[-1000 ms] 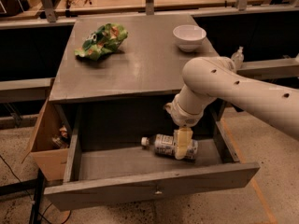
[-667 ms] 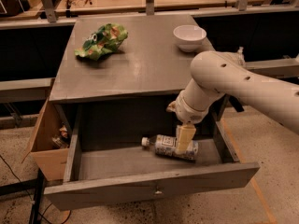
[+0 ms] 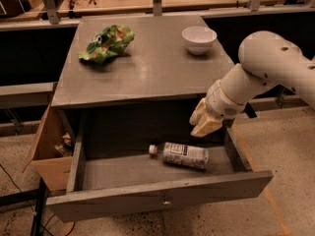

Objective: Place blue plastic bottle into top drawer

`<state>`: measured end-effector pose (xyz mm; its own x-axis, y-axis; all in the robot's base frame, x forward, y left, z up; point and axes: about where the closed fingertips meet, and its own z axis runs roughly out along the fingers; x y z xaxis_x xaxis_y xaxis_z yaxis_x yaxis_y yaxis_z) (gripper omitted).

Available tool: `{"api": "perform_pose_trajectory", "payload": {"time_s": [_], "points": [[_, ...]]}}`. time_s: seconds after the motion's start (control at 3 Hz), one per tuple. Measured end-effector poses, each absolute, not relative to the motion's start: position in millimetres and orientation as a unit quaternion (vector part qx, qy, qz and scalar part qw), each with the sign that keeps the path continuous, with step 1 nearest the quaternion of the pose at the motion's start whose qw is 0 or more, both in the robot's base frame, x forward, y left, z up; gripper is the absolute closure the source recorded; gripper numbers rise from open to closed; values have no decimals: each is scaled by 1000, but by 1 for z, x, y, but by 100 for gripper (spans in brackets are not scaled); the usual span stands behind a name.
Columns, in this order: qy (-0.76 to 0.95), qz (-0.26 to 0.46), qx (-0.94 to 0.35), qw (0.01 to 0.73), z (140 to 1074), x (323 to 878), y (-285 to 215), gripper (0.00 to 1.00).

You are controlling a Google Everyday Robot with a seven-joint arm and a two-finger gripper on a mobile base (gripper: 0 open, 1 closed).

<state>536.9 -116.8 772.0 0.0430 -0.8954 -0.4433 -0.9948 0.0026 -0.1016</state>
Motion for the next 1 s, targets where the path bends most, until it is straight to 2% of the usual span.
{"api": "perform_pose_trajectory", "payload": {"time_s": [0.33,0.67,1.0], "points": [[681,181,-642,302,842,544,-120,96],[673,224,-590,386,884,546,-106,100],[671,232,-582,397,890,547,-101,81]]}}
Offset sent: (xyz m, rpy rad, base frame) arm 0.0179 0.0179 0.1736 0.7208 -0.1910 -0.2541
